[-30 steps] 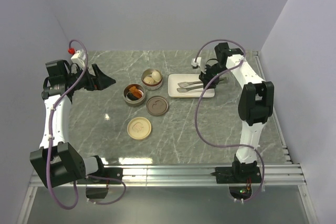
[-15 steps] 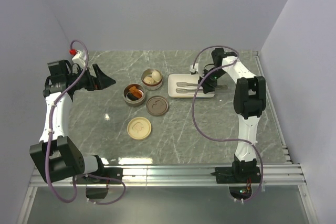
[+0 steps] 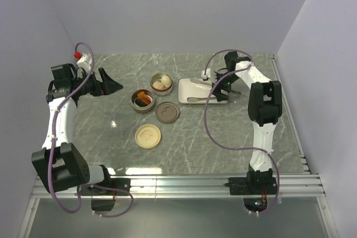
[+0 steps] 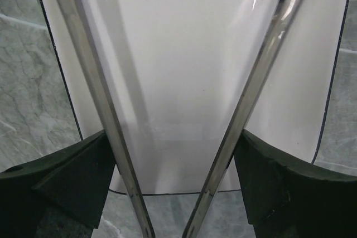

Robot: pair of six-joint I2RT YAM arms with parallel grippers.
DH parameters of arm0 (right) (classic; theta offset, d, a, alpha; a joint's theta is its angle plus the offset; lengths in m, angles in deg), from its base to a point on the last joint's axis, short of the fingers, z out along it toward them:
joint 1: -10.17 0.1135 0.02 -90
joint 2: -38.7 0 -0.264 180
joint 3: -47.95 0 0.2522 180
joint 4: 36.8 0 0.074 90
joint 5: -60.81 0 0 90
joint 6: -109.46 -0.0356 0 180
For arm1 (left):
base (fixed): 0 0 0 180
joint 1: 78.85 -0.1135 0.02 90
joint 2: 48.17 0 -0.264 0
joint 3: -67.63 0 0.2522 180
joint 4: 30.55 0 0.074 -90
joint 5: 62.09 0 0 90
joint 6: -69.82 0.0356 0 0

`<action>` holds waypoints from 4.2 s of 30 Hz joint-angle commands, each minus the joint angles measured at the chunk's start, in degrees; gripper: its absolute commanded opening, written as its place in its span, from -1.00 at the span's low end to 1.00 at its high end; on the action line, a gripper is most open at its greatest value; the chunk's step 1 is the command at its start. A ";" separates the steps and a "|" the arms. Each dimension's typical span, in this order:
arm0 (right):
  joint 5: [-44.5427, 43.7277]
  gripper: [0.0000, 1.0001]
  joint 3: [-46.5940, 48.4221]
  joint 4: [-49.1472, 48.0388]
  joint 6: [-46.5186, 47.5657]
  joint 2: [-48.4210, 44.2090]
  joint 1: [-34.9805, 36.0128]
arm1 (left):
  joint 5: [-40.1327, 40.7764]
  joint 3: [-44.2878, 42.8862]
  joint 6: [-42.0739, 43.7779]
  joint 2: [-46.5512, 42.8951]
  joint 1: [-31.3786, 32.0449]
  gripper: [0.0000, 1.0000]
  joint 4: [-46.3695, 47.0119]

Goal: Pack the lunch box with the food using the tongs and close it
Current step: Put down the clamp, then pick up the lid of the lunch box with the right arm, then pass the lid of the lunch box from the right arm to the left

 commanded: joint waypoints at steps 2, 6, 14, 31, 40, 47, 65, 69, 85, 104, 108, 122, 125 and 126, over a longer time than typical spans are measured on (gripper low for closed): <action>0.82 0.80 0.51 0.04 0.81 -3.29 -0.21 | -0.40 -1.52 -0.46 -0.78 -0.17 0.99 1.40; 1.43 0.99 1.04 0.74 0.46 -6.28 -0.21 | -0.40 -2.13 -0.55 -1.22 -0.17 0.99 1.31; 1.34 0.99 1.39 -0.13 -3.13 -12.17 -0.21 | -0.66 -2.31 -0.81 -3.41 -0.17 0.99 2.02; 0.92 0.99 -10.72 -7.34 -20.46 -41.52 14.62 | -1.45 1.20 7.90 -12.37 -0.43 0.99 -0.01; -16.68 0.77 -22.87 -19.31 -32.49 -37.85 41.08 | -3.47 6.75 -3.71 -15.28 -0.69 0.99 7.29; -15.00 0.65 -21.92 -25.80 -32.06 -28.12 47.42 | -3.39 6.92 -3.88 -14.31 -0.78 0.98 7.02; -19.22 0.09 -18.30 -30.28 -24.32 -9.28 44.88 | -1.45 7.80 -3.18 -14.75 -0.96 0.95 6.67; -18.96 -0.03 -17.95 -30.37 -24.76 -7.52 44.00 | -1.80 7.27 -2.83 -13.88 -0.96 0.95 6.41; -8.33 -1.00 -10.83 -15.96 -28.80 -6.18 40.22 | -2.51 7.10 -3.62 -14.49 -0.96 0.95 7.90; 47.21 -1.00 6.06 -16.63 -74.35 -25.44 19.57 | -15.52 15.96 -22.23 -23.79 -0.78 0.89 35.62; 50.39 -1.00 -0.88 -40.97 -92.67 -30.53 18.95 | -13.85 22.20 -40.47 -26.17 1.14 0.90 53.26; 44.16 -1.00 2.27 -49.61 -98.32 -32.65 22.90 | 4.15 29.95 -70.14 -21.79 14.51 0.98 81.37; 41.52 -1.00 3.50 -49.79 -97.36 -32.57 24.66 | 6.80 29.16 -75.32 -20.04 14.95 0.97 81.82; 40.90 -1.00 4.28 -50.14 -97.27 -32.22 25.01 | 7.85 28.98 -78.21 -19.68 14.95 0.96 82.17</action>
